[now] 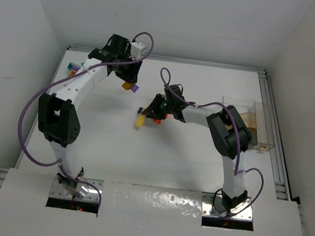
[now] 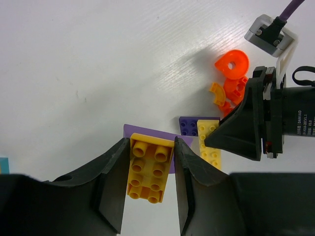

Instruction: Sort the legos into containers by color

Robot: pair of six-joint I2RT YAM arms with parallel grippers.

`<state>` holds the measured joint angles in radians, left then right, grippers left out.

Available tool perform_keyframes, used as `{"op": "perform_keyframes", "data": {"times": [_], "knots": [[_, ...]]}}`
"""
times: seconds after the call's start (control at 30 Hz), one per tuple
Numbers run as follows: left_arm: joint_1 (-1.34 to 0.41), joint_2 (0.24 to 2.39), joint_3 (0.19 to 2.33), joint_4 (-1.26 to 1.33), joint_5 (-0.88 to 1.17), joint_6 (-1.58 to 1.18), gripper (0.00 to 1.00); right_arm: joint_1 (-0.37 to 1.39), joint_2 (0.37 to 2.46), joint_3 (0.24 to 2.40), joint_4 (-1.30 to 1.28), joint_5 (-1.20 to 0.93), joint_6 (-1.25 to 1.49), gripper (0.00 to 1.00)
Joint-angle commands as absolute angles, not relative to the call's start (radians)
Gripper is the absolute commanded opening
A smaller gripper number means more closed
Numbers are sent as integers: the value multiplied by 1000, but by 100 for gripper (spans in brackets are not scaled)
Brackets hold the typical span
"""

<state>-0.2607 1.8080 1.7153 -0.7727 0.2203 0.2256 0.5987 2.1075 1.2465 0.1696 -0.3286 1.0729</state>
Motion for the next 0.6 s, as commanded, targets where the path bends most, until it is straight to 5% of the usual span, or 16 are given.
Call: {"op": "perform_keyframes", "data": {"times": [0.0, 0.13, 0.27, 0.57], "knots": [[-261, 1770, 1740, -739, 226, 207, 0, 603, 2114, 1295, 137, -347, 1048, 20], [-261, 1767, 1746, -745, 225, 210, 0, 603, 2106, 1305, 98, -331, 1020, 43], [-261, 1767, 1746, -752, 232, 210, 0, 601, 2102, 1333, 43, -318, 967, 55], [-261, 1766, 1759, -759, 233, 204, 0, 607, 1865, 1188, 229, -296, 587, 58]]}}
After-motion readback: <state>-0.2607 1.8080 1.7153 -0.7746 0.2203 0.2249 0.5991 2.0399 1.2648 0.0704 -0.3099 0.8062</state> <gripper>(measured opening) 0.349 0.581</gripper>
